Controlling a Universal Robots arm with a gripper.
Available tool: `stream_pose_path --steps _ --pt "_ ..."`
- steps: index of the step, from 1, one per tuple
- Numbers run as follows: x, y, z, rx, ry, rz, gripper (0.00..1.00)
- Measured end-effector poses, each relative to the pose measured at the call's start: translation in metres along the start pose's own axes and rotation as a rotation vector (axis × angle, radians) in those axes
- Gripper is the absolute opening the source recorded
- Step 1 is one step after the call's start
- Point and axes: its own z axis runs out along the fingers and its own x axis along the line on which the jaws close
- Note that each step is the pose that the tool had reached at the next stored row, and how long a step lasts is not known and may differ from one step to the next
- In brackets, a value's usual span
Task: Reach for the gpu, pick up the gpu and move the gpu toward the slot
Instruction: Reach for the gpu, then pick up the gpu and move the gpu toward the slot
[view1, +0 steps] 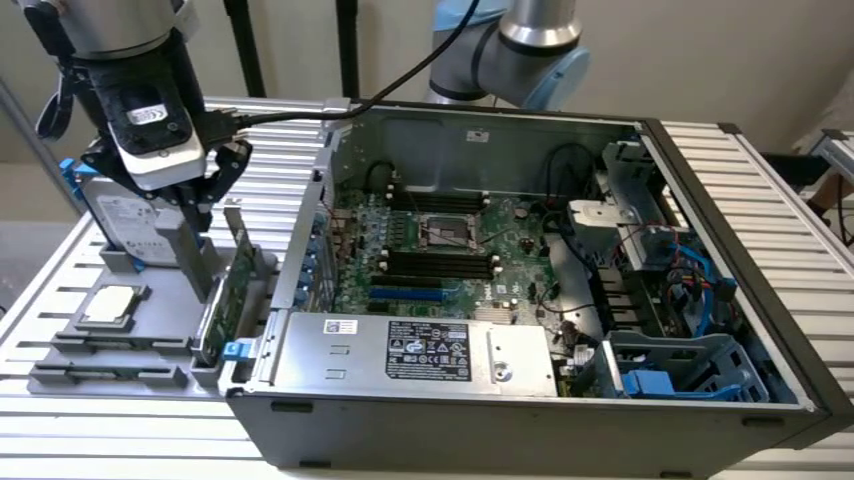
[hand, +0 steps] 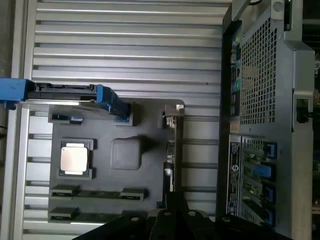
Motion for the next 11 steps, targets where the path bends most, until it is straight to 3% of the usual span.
stream_pose_path --steps 11 --pt "-0.0038 -0.0008 0.0001 -0.0001 -0.0001 0.0 0.11"
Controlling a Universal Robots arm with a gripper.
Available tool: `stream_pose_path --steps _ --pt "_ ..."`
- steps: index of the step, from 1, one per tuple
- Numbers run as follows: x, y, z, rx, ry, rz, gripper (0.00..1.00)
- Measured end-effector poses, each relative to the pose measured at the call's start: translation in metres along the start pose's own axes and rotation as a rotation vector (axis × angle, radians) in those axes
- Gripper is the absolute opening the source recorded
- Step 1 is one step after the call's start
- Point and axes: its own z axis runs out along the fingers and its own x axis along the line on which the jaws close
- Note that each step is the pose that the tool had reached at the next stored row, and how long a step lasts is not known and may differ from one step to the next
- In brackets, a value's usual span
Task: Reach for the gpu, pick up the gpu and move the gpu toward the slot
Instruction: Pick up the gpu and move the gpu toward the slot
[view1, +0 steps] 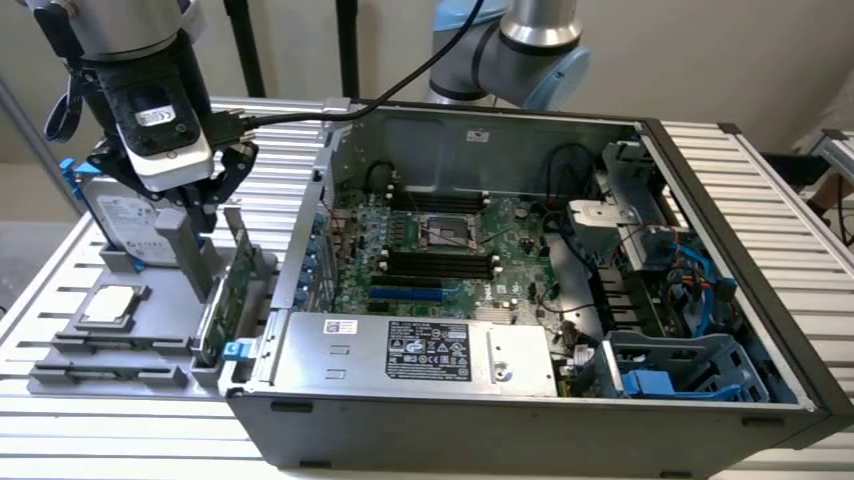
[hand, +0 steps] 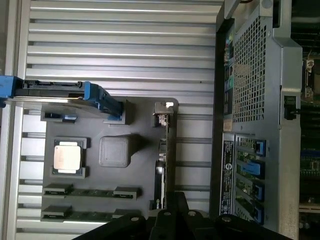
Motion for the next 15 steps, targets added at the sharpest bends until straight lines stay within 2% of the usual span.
stream_pose_path --steps 6,8,9,10,11,13,14,15 --pt "0.0 0.0 0.0 0.0 0.0 0.0 0.12" --pt "0.0 0.0 0.0 0.0 0.0 0.0 0.24" --pt "0.0 0.0 0.0 0.0 0.0 0.0 0.24" --pt "0.0 0.0 0.0 0.0 0.0 0.0 0.3" --pt "0.0 0.0 0.0 0.0 0.0 0.0 0.3" --pt "0.0 0.0 0.0 0.0 0.0001 0.0 0.42" --pt "0.0 0.0 0.0001 0.0001 0.0001 0.0 0.42" --pt "0.0001 0.0 0.0006 0.0 0.0 0.0 0.48"
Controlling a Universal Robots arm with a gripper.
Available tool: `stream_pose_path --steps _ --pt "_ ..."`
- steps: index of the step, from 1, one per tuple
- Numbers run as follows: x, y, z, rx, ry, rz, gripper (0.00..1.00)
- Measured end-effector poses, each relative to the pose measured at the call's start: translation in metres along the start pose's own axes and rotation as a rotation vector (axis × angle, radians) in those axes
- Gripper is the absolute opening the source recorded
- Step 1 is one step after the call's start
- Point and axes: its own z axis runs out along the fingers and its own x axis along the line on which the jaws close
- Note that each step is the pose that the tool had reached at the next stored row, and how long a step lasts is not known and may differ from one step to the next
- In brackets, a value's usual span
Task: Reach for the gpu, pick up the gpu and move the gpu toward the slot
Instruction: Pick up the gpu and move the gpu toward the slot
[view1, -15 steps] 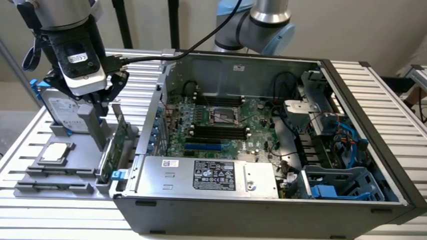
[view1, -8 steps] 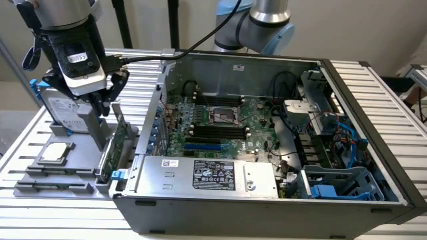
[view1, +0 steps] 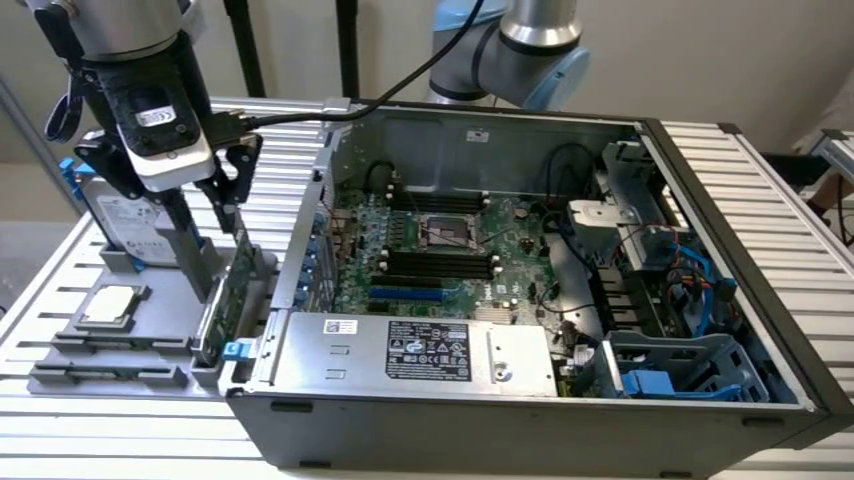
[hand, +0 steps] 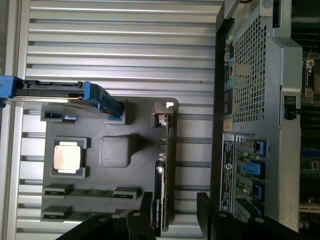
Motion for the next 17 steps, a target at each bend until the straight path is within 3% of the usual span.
stream_pose_path --steps 6,17 --pt "0.009 -0.0002 0.0104 -0.0001 -0.0035 0.003 0.48" --pt "0.014 -0.001 0.0302 0.0001 -0.0035 0.003 0.48"
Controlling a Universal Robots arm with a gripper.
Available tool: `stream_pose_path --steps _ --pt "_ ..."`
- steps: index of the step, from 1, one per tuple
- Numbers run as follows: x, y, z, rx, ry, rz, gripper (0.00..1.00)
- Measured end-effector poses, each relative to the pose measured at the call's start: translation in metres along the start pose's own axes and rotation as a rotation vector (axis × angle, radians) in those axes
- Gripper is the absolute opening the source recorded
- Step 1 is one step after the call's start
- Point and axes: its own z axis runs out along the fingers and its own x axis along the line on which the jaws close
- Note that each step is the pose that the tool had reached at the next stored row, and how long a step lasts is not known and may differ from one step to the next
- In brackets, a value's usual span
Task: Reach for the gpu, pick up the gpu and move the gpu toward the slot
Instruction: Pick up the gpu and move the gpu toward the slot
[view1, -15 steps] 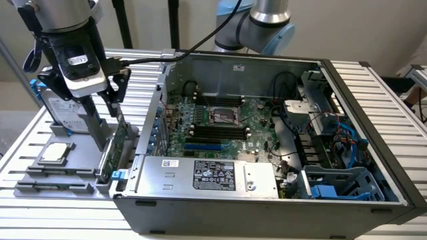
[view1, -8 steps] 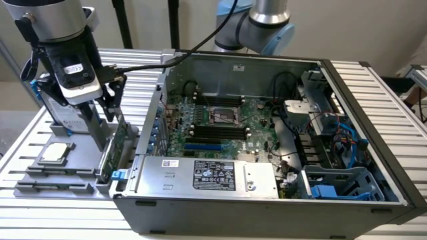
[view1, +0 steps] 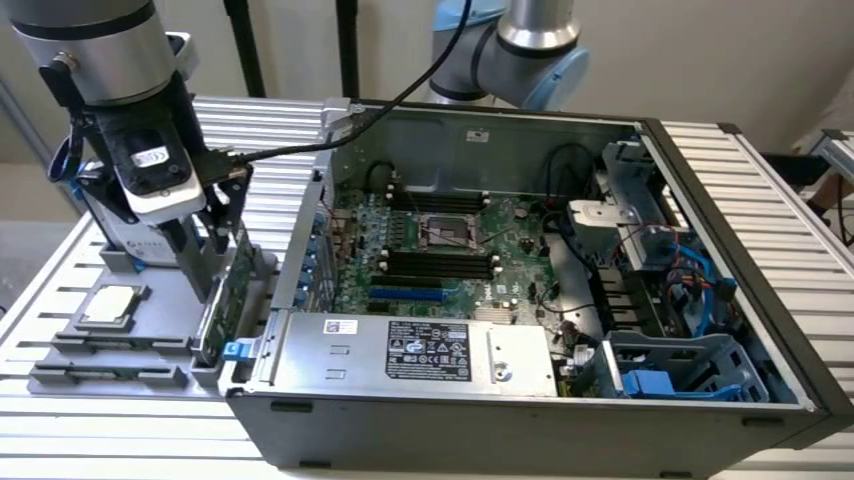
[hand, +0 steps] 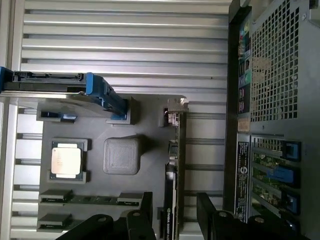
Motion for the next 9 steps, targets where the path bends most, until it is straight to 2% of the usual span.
stream_pose_path --steps 9 --pt "0.003 -0.0026 0.0163 0.0001 0.0002 0.0 0.48"
